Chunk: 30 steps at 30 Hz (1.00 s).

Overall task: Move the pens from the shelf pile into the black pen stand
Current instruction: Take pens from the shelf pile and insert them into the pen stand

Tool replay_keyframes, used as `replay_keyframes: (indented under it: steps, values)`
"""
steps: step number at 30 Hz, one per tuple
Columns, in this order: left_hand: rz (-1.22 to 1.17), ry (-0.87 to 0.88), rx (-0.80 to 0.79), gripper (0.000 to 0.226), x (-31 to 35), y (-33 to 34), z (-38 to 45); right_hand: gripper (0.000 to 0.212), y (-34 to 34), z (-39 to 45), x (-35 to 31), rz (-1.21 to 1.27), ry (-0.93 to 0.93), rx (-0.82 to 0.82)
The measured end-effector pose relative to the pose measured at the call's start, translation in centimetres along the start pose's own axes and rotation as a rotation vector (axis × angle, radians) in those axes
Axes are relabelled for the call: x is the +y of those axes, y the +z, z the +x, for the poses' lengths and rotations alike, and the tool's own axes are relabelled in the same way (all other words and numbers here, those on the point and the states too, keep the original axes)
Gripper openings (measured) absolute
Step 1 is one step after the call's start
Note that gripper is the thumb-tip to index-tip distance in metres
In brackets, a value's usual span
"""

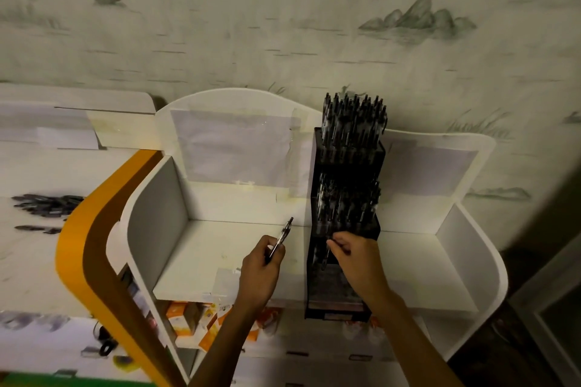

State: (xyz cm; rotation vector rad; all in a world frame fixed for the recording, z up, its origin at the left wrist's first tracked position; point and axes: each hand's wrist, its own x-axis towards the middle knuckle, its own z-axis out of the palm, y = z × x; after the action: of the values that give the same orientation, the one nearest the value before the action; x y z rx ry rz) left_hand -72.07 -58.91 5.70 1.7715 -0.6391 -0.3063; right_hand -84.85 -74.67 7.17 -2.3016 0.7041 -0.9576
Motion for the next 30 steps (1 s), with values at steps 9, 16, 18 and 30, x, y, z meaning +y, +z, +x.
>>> replay_keyframes:
  steps: [9,16,18,30]
  values:
    - [-0.005,0.028,-0.023,0.009,-0.1,0.1,0.2,0.010,1.3,-0.7,1.2,-0.052,0.042,-0.081]
    - [0.015,0.032,-0.035,0.007,-0.1,0.4,0.5,0.011,1.6,-1.1,1.8,-0.076,0.070,-0.096]
    - [0.011,0.045,-0.045,0.007,0.0,0.5,0.4,0.011,1.3,-1.0,1.8,-0.080,0.084,-0.102]
    - [0.061,0.175,-0.191,0.012,1.3,1.9,0.5,0.013,-1.9,0.5,-2.1,0.445,0.268,-0.187]
